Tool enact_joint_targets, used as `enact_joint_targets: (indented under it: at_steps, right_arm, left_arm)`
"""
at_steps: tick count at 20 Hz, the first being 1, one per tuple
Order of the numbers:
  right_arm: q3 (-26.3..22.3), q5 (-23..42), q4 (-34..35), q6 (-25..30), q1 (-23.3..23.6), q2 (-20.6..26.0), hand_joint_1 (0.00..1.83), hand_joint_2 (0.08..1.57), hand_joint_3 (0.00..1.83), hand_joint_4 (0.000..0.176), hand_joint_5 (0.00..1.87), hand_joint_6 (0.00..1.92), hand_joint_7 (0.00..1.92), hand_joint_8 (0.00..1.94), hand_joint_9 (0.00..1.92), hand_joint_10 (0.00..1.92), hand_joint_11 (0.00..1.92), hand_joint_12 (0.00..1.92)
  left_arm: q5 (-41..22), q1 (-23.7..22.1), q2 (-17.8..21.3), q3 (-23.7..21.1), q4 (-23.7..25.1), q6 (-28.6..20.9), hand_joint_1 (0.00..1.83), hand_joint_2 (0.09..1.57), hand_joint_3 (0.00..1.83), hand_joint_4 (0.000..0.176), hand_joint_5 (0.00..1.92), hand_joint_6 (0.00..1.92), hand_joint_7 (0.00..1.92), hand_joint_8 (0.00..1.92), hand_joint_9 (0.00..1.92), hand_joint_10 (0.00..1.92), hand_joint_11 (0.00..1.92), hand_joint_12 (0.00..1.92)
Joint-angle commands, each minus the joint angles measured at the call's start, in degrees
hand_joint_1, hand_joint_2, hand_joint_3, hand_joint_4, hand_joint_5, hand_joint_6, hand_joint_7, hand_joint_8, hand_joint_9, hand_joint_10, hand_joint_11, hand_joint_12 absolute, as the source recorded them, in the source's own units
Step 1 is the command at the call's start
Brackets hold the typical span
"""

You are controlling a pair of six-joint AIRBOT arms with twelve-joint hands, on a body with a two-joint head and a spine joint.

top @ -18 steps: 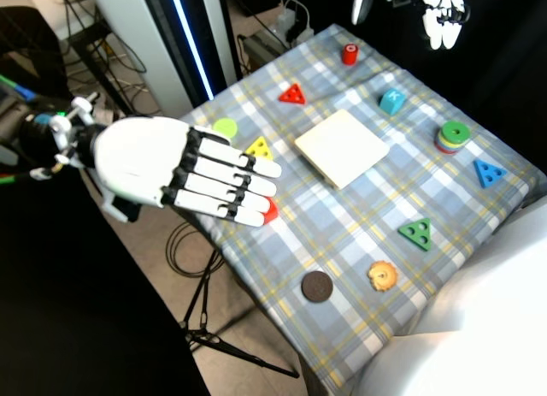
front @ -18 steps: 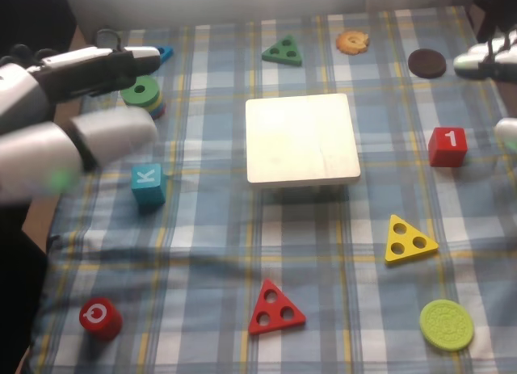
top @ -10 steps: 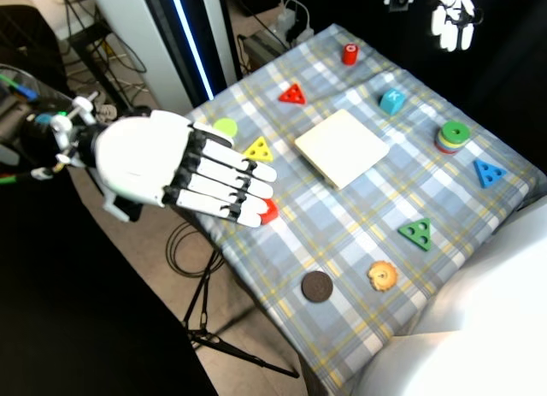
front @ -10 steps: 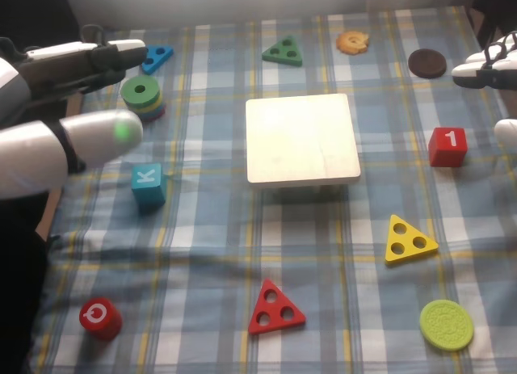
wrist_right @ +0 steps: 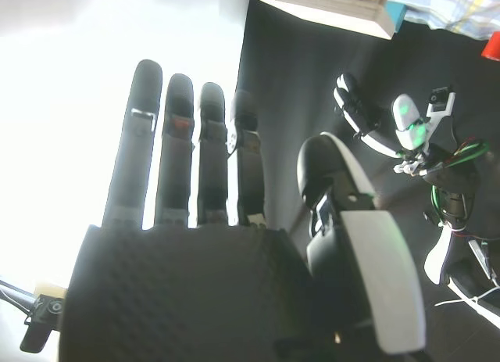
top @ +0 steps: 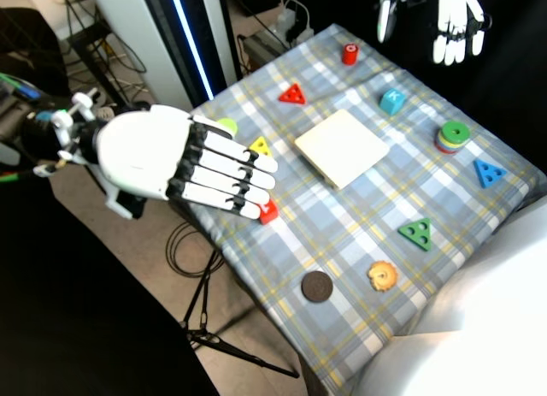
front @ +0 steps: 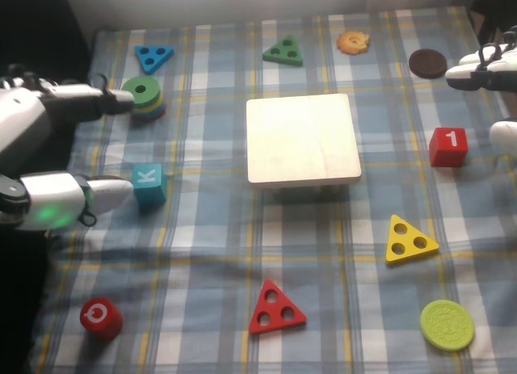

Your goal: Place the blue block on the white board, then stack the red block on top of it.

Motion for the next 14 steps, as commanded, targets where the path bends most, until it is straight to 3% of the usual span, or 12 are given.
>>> enact_joint_targets:
  at_steps: [1,11,14]
  right_arm:
    - [0.07,7.46,0.96,0.47,0.99,0.14,0.26,1.42,0.0,0.0,0.54,0.0,0.55,0.0,0.52,0.0,0.4,0.46]
    - [0.13,7.45,0.6,0.58,0.99,0.37,0.28,1.42,0.0,0.0,0.54,0.0,0.56,0.0,0.53,0.0,0.38,0.44]
    - [0.17,7.42,0.59,0.59,0.98,0.38,0.27,1.42,0.0,0.0,0.54,0.0,0.56,0.0,0.53,0.0,0.38,0.44]
  left_arm:
    - [-5.4,-0.81,-0.1,0.46,0.49,0.8,0.73,1.03,0.0,0.176,0.48,0.0,0.51,0.0,0.43,0.0,0.06,0.43]
    - [1.08,-4.96,-6.11,4.51,-4.44,14.82,0.81,1.01,0.0,0.176,0.54,0.01,0.53,0.01,0.44,0.0,0.06,0.44]
    - [3.18,-5.94,-7.79,5.88,-5.12,16.71,0.83,1.0,0.0,0.172,0.57,0.02,0.56,0.01,0.45,0.01,0.07,0.44]
